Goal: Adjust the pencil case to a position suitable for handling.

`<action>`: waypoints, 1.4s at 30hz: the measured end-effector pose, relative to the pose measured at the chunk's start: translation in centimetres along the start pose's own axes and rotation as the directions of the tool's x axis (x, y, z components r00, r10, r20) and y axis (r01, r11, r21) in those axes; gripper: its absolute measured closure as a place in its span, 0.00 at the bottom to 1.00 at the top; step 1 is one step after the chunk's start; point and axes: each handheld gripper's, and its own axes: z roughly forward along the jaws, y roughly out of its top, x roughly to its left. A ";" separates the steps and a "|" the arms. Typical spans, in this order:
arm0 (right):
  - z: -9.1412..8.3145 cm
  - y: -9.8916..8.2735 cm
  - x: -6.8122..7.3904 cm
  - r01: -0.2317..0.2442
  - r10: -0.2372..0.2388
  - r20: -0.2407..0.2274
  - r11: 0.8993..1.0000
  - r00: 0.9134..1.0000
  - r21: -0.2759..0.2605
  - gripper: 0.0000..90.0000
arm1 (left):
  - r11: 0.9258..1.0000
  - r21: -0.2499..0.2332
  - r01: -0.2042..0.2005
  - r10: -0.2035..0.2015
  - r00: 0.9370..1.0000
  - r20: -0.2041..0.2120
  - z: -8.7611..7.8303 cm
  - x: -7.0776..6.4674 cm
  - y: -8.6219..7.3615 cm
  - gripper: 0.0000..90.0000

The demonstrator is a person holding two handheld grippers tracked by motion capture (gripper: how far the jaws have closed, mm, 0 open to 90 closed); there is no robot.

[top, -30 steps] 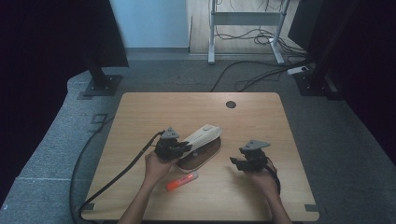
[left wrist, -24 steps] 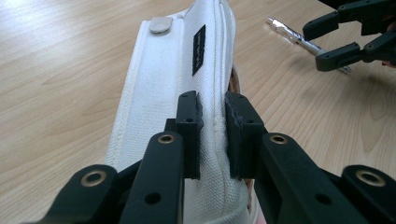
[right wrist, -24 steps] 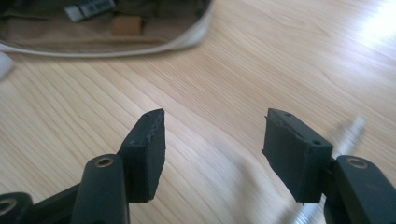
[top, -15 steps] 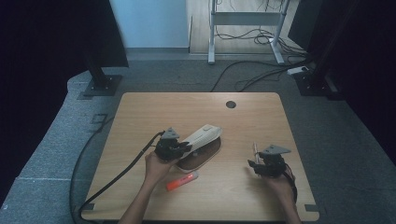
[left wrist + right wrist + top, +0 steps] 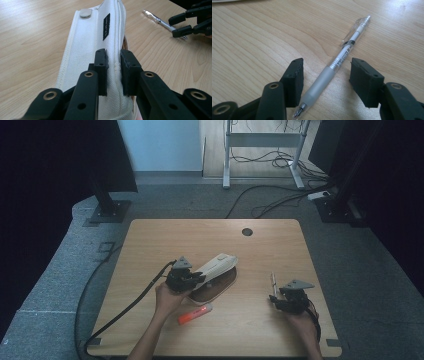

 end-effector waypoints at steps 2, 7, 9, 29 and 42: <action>0.0 -0.1 0.0 -0.002 0.002 0.002 1.000 1.000 -0.006 0.52 | 1.000 0.000 0.000 0.000 1.000 0.001 0.0 0.0 0.0 0.85; -0.3 -0.2 0.1 -0.006 0.006 -0.002 1.000 1.000 -0.008 0.68 | 1.000 -0.002 0.000 0.000 1.000 0.003 0.1 0.0 -0.1 0.85; -0.3 -0.2 0.2 -0.012 0.012 -0.003 1.000 1.000 -0.008 0.73 | 1.000 -0.003 0.001 -0.001 1.000 0.004 0.1 0.0 -0.1 0.85; -1.0 1.0 0.6 -0.044 0.043 -0.043 0.999 0.998 -0.030 0.87 | 1.000 -0.010 0.004 -0.004 1.000 0.004 0.0 0.1 0.0 0.85; -0.3 3.7 2.6 0.006 -0.013 -0.099 0.998 0.995 -0.066 0.87 | 1.000 -0.010 0.003 -0.003 1.000 0.004 -0.1 0.1 0.0 0.85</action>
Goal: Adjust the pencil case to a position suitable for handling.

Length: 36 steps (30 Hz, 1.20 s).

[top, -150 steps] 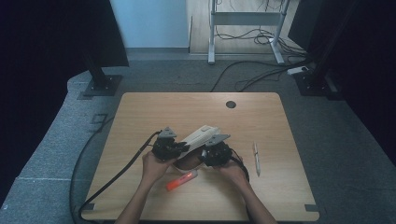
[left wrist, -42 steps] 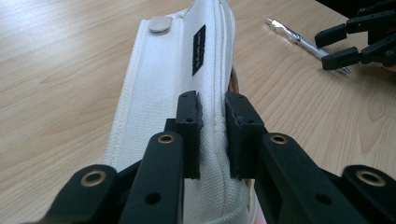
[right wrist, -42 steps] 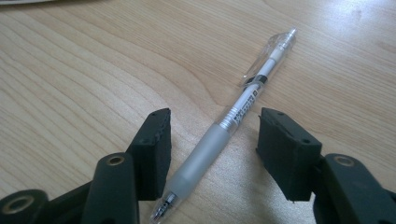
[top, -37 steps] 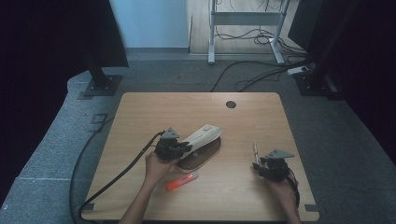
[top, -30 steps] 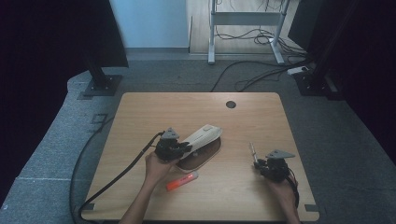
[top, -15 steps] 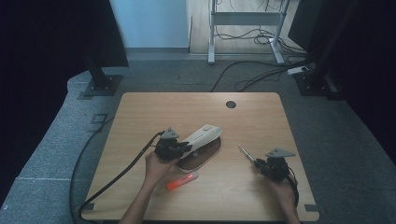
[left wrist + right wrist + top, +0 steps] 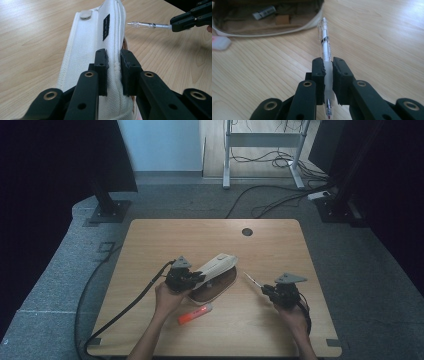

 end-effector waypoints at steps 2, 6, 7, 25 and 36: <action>0.2 0.4 0.3 0.008 -0.008 -0.009 1.000 1.000 -0.005 0.87 | 1.000 0.000 0.001 -0.001 1.000 0.000 0.0 0.0 0.0 0.85; 0.6 1.0 0.9 0.016 -0.016 -0.030 1.000 0.999 -0.007 0.87 | 1.000 -0.001 0.001 -0.001 1.000 0.001 0.0 0.0 0.0 0.85; 0.8 1.2 1.0 0.019 -0.020 -0.035 1.000 0.999 -0.010 0.87 | 1.000 -0.002 0.001 -0.001 1.000 0.001 0.0 0.0 0.0 0.85; 4.7 3.3 2.9 0.065 -0.063 -0.102 0.998 0.993 0.018 0.87 | 1.000 -0.003 0.007 -0.007 1.000 0.015 0.1 0.0 0.0 0.85; 6.8 4.6 4.4 0.112 -0.107 -0.143 0.993 0.984 0.030 0.87 | 1.000 -0.007 0.016 -0.016 0.999 0.035 0.2 0.1 0.1 0.85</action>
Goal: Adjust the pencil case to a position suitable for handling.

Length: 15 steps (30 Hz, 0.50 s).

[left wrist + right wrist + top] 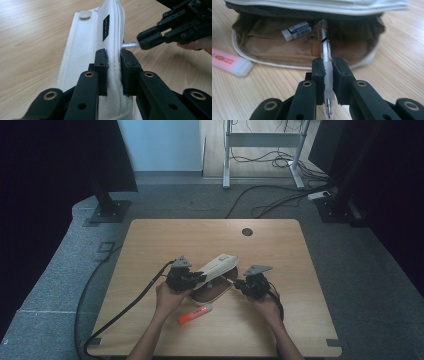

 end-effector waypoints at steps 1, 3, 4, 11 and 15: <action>0.2 0.2 0.1 0.006 -0.006 -0.003 1.000 1.000 0.003 0.87 | 1.000 0.000 0.000 0.000 1.000 0.001 0.0 0.0 0.0 0.85; 0.6 0.5 0.5 0.013 -0.013 -0.011 1.000 1.000 0.005 0.87 | 1.000 0.000 0.000 0.000 1.000 0.002 0.0 0.0 0.0 0.85; 0.8 0.7 0.6 0.018 -0.018 -0.017 1.000 1.000 0.006 0.87 | 1.000 0.000 0.000 0.000 1.000 0.003 0.0 0.0 0.0 0.85; 2.3 1.7 1.6 0.050 -0.049 -0.044 0.999 0.998 0.021 0.87 | 1.000 -0.001 -0.001 0.001 1.000 0.007 0.1 0.0 0.0 0.85; 3.0 2.1 2.0 0.068 -0.066 -0.055 0.997 0.996 0.028 0.87 | 1.000 0.002 -0.003 0.003 1.000 -0.004 0.0 0.0 0.0 0.85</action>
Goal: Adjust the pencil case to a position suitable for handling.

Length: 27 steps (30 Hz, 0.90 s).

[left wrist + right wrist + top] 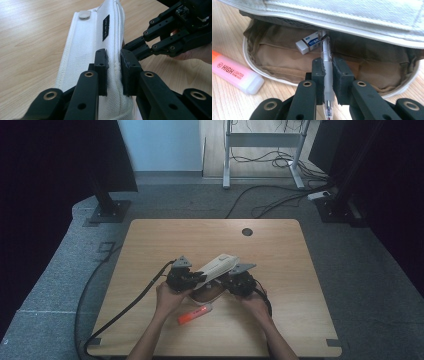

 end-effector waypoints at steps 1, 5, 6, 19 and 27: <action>0.1 0.1 0.1 0.003 -0.003 -0.002 1.000 1.000 -0.001 0.87 | 1.000 0.001 -0.001 0.001 1.000 -0.003 0.0 0.0 0.0 0.85; 0.7 0.3 0.1 0.010 -0.010 -0.006 1.000 1.000 0.008 0.87 | 1.000 0.006 -0.004 0.004 1.000 -0.011 0.0 0.0 0.0 0.85; 0.8 0.3 0.1 0.012 -0.012 -0.009 1.000 1.000 0.009 0.87 | 1.000 0.007 -0.004 0.005 1.000 -0.013 0.0 0.0 0.0 0.85; 1.3 0.0 -1.3 0.004 -0.005 0.037 1.000 0.999 0.029 0.78 | 1.000 0.003 -0.002 0.002 1.000 -0.008 -0.1 0.0 -0.1 0.85; 1.3 0.1 -1.9 0.027 -0.030 0.111 0.999 0.993 0.029 0.63 | 1.000 0.002 0.000 0.000 1.000 -0.001 -0.1 0.1 -0.1 0.85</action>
